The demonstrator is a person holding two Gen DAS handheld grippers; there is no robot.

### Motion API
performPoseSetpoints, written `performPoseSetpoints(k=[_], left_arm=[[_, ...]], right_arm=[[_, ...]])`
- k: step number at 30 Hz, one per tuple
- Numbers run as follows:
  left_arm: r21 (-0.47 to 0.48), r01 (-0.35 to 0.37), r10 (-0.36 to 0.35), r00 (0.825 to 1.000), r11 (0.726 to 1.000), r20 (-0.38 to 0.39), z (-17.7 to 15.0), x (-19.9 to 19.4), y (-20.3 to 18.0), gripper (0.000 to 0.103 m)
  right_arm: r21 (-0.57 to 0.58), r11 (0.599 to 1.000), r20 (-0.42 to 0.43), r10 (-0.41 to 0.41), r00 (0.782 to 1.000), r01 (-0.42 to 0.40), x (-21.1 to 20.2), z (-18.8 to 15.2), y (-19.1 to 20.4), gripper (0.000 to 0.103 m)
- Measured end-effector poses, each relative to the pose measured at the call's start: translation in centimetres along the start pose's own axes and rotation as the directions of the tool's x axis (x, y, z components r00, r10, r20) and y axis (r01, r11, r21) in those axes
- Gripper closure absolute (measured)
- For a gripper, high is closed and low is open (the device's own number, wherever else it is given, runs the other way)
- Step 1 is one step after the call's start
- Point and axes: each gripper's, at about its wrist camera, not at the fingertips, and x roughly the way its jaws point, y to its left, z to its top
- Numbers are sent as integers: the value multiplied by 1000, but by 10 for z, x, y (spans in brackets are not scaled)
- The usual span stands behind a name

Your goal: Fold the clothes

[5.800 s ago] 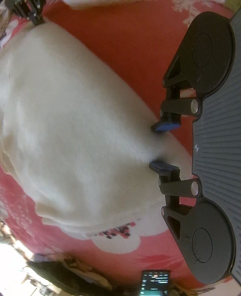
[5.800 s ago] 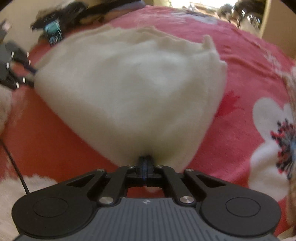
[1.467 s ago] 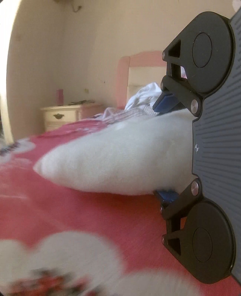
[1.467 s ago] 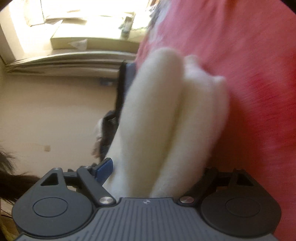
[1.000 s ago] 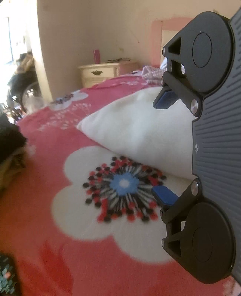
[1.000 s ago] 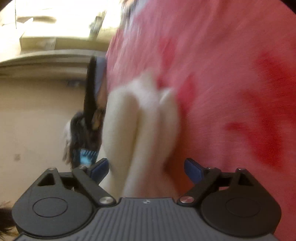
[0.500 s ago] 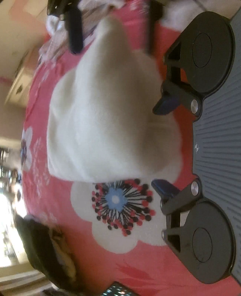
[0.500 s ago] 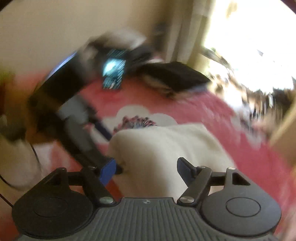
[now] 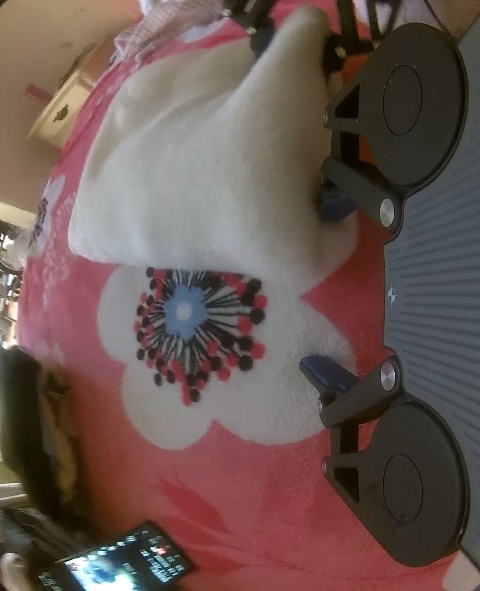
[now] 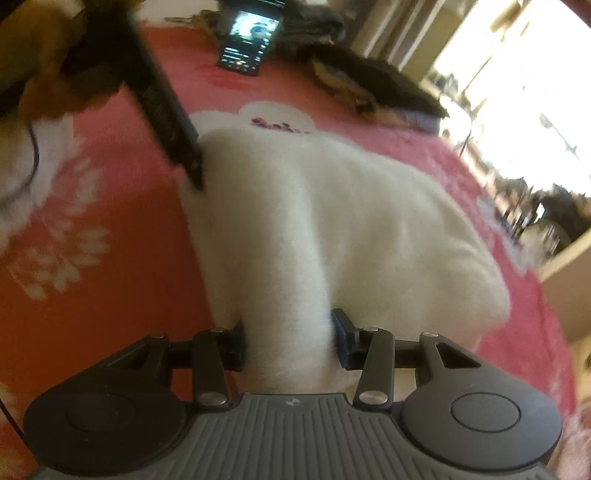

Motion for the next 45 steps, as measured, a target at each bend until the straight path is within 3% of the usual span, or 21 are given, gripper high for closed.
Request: performPoseSetpoints(k=[3, 5, 7, 10, 12, 14, 19, 21, 25, 28, 29, 30, 33, 35, 39, 41, 42, 43, 44, 45], left_arm=[[-32, 54, -55, 997, 998, -47, 7, -16, 6, 29], [-79, 84, -87, 996, 993, -35, 10, -39, 16, 37], [-132, 114, -108, 993, 985, 49, 14, -71, 29, 39], [-172, 180, -143, 967, 968, 211, 28, -107, 32, 42], [-114, 222, -186, 946, 968, 265, 39, -108, 14, 44], [-23, 236, -223, 940, 971, 259, 46, -97, -13, 47], [181, 212, -235, 965, 960, 115, 34, -41, -69, 67], [240, 164, -198, 972, 957, 123, 20, -30, -78, 67], [345, 106, -162, 977, 933, 137, 1, -26, -91, 65], [408, 30, -113, 977, 913, 182, -10, -26, -100, 65], [403, 29, -114, 976, 915, 187, -9, -25, -99, 65], [388, 37, -119, 974, 921, 190, -8, -26, -96, 65], [358, 61, -139, 970, 932, 198, -8, -28, -89, 65], [364, 63, -146, 968, 929, 205, -10, -27, -88, 65], [371, 60, -146, 967, 927, 209, -11, -26, -90, 64], [373, 56, -142, 968, 926, 208, -11, -26, -91, 64], [373, 55, -140, 969, 926, 206, -11, -26, -92, 64], [375, 53, -138, 969, 926, 203, -11, -26, -93, 63], [377, 49, -134, 970, 925, 202, -11, -26, -93, 63], [378, 46, -130, 971, 925, 200, -11, -26, -93, 63]], right_arm=[[-37, 998, 14, -52, 999, 53, -3, 1, 10, 52], [-37, 996, 27, -83, 996, 84, -5, 0, 15, 48], [-13, 994, 35, -105, 994, 105, -6, 1, 18, 47], [51, 990, 48, -133, 990, 131, -13, 5, 18, 48], [102, 986, 53, -136, 989, 130, -25, 8, 13, 49], [146, 982, 57, -127, 990, 118, -39, 12, 5, 54], [285, 957, 114, -98, 989, 63, -74, 15, -19, 64], [353, 935, 115, -80, 990, 35, -73, 11, -27, 65], [491, 870, -3, 48, 999, -40, -19, -15, -34, 65], [543, 836, -14, 107, 994, -82, -17, -10, -50, 65], [606, 788, 13, 129, 992, -110, -21, -13, -63, 65], [686, 714, 55, 147, 988, -144, -27, -20, -80, 66], [862, 449, 182, 156, 971, -234, -39, -43, -128, 63], [927, 265, 248, 99, 964, -266, -33, -67, -158, 49], [965, 20, 261, 41, 965, -262, 13, -99, -199, 40], [958, -77, 282, 77, 956, -276, 42, -109, -209, 34], [951, -97, 303, 88, 949, -294, 50, -108, -210, 35], [942, -101, 329, 96, 939, -320, 55, -104, -209, 43], [933, -105, 355, 104, 929, -345, 60, -101, -208, 43], [937, -45, 350, 93, 932, -347, 56, -92, -204, 44]])
